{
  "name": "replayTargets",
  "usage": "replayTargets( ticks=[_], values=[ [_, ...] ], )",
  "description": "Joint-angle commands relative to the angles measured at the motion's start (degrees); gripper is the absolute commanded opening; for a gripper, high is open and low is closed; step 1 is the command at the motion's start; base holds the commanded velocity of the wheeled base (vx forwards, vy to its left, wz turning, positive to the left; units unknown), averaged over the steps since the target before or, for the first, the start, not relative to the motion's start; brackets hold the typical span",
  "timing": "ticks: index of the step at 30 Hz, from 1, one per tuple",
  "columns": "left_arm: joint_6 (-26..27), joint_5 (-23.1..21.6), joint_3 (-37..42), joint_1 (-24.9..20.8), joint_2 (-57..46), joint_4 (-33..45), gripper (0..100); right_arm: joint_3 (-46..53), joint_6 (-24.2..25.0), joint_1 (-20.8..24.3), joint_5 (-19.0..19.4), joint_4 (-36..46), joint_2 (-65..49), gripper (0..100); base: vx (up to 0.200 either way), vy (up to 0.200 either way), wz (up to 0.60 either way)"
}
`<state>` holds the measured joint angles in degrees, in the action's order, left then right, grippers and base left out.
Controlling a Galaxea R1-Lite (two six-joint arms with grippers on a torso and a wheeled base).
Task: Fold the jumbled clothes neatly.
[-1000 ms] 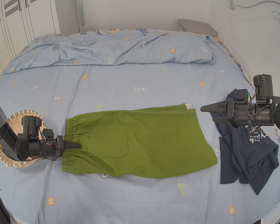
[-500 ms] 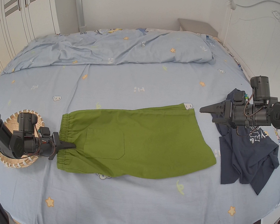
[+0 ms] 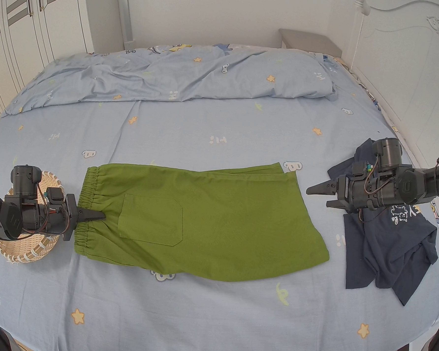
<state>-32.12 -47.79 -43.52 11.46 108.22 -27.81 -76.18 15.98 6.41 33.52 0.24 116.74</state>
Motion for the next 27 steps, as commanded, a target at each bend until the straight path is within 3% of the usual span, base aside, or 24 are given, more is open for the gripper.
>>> replayTargets(
  ticks=[1,7,14,27],
  values=[
    [0.22,-0.03,0.01,-0.21,-0.2,-0.05,0,-0.64,-2.45,0.62,0.75,0.11,6.05,100,0.0,0.0,0.0],
    [0.22,-0.03,-0.07,-0.12,-0.02,-0.23,0,-1.69,-3.41,2.82,1.1,0.11,9.65,100,0.0,0.0,0.0],
    [0.31,-0.03,-0.07,-0.38,0.24,-0.23,0,-1.78,-3.41,3.96,5.5,0.11,10.44,100,0.0,0.0,0.0],
    [0.31,-0.03,0.1,-0.56,0.24,-0.23,0,-3.8,-3.33,5.45,8.49,2.66,14.13,100,0.0,0.0,0.0]
  ],
)
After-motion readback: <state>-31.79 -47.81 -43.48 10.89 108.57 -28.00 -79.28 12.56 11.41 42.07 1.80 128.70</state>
